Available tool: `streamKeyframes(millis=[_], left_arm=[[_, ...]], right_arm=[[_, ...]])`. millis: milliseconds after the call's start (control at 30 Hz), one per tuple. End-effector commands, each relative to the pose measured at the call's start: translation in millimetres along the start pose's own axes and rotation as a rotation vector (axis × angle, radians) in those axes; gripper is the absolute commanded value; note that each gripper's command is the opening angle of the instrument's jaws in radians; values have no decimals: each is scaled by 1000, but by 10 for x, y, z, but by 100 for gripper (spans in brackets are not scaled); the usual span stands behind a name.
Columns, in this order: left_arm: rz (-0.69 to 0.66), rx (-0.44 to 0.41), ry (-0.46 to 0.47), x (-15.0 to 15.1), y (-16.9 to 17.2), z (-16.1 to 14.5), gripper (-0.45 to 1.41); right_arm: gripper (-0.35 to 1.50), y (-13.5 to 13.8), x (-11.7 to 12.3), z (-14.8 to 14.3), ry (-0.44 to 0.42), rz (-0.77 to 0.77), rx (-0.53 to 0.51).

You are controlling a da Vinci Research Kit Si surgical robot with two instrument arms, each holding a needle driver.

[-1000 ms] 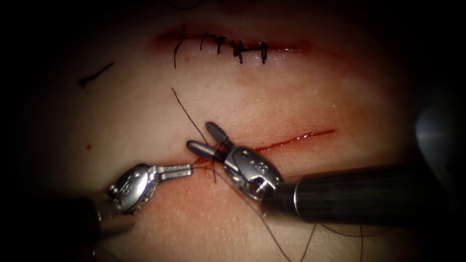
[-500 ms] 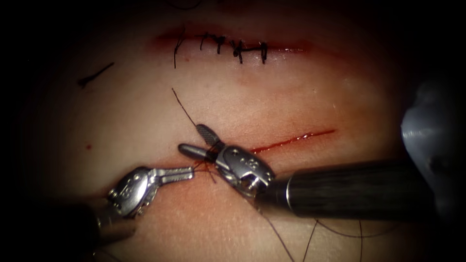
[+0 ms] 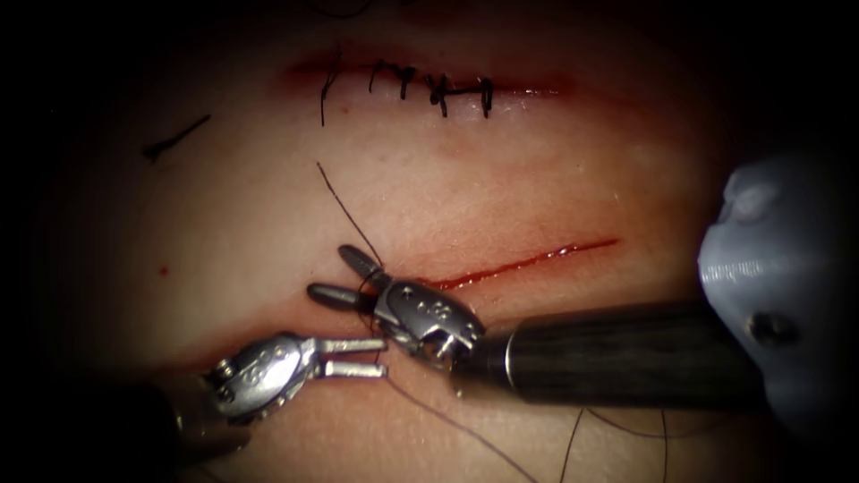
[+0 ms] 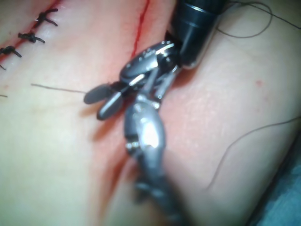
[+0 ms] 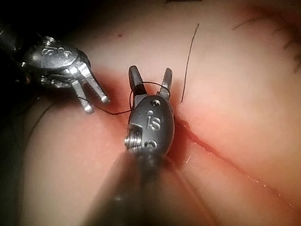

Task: Wound Closure

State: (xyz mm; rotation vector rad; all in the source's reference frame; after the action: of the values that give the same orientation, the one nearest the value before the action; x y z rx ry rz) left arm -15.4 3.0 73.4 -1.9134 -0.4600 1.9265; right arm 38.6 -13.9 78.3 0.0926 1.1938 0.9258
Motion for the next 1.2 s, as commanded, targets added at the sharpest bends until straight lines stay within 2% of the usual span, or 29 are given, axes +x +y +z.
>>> streamKeyframes(millis=[33,200,500,767,867,933,967,1000,1200], left_arm=[[-6,15,-24,-5,3,8,31],[-1,60,-97,10,13,11,42],[55,91,-170,38,39,24,54],[105,106,-209,48,54,46,52],[110,106,-209,49,51,47,39],[120,104,-210,50,50,46,19],[138,104,-212,51,50,44,-6],[167,103,-216,52,51,42,-45],[241,144,-246,62,60,37,-45]], right_arm=[[93,-4,-7,3,-4,2,2],[91,-4,-7,4,-4,2,1],[91,-3,-8,7,-3,1,5],[91,-4,-9,7,-3,0,11],[91,-4,-10,7,-3,0,11],[91,-4,-10,7,-3,0,12],[91,-4,-10,7,-3,0,12],[91,-4,-10,7,-6,0,12],[89,-2,-10,8,-8,0,10]])
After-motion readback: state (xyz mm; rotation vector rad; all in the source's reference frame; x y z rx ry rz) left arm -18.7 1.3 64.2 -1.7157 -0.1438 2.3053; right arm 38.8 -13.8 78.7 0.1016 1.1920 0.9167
